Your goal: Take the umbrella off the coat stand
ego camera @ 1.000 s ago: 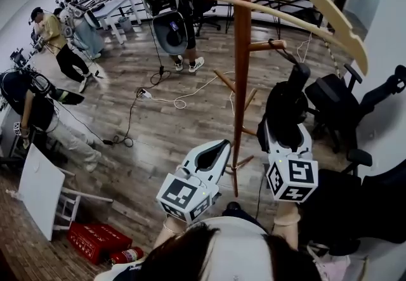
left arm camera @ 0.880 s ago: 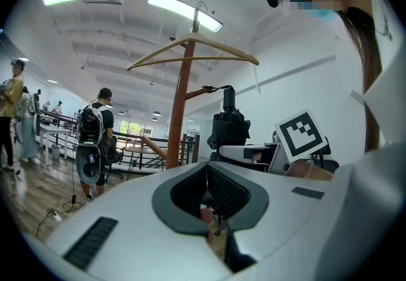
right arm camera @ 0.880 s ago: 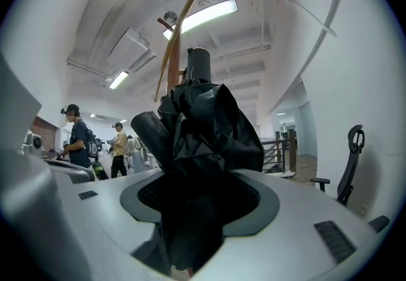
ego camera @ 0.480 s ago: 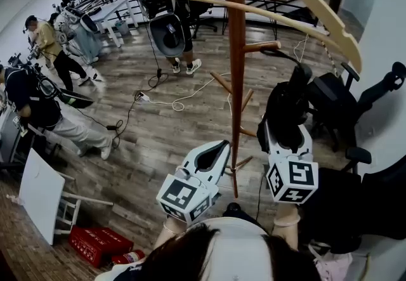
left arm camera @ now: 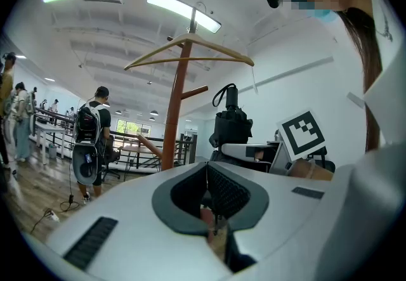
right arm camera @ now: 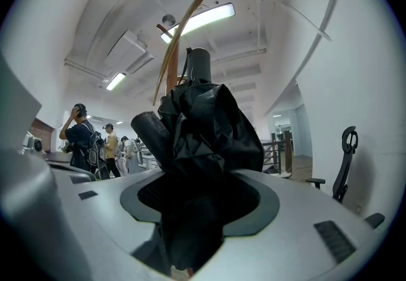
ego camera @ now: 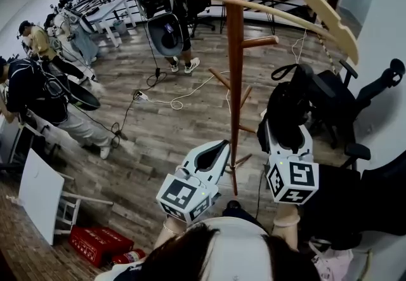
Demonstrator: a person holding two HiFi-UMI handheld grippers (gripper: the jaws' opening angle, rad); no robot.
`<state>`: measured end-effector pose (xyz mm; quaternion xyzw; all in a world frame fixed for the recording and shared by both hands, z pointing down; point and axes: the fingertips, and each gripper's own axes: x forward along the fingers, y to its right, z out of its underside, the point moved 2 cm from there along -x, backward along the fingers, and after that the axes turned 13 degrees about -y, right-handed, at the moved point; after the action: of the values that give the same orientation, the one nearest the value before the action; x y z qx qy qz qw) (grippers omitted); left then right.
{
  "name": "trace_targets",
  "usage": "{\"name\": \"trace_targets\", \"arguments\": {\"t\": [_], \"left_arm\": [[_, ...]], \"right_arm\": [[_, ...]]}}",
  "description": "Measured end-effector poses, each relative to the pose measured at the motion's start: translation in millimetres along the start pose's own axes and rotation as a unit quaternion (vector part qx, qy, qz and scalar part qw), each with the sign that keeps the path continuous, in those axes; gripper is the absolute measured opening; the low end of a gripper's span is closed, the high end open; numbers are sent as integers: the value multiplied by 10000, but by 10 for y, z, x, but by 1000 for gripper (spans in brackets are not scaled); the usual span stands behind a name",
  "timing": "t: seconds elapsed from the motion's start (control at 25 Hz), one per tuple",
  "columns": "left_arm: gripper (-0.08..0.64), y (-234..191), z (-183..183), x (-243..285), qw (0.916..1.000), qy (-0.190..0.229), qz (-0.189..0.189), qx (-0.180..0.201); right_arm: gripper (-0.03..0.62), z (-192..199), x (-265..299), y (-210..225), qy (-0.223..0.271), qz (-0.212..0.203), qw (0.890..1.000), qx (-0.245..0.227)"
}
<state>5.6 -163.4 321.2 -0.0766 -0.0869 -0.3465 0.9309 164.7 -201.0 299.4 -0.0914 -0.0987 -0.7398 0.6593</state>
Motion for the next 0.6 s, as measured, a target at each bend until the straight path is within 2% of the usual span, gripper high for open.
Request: {"name": "trace_targets", "arguments": {"t": [0.6], "left_arm": [[9,112,170,-313,10000,-38,82,-12]], "right_arm": [[253,229,-275,-241,-139,60,9999,-26]]}}
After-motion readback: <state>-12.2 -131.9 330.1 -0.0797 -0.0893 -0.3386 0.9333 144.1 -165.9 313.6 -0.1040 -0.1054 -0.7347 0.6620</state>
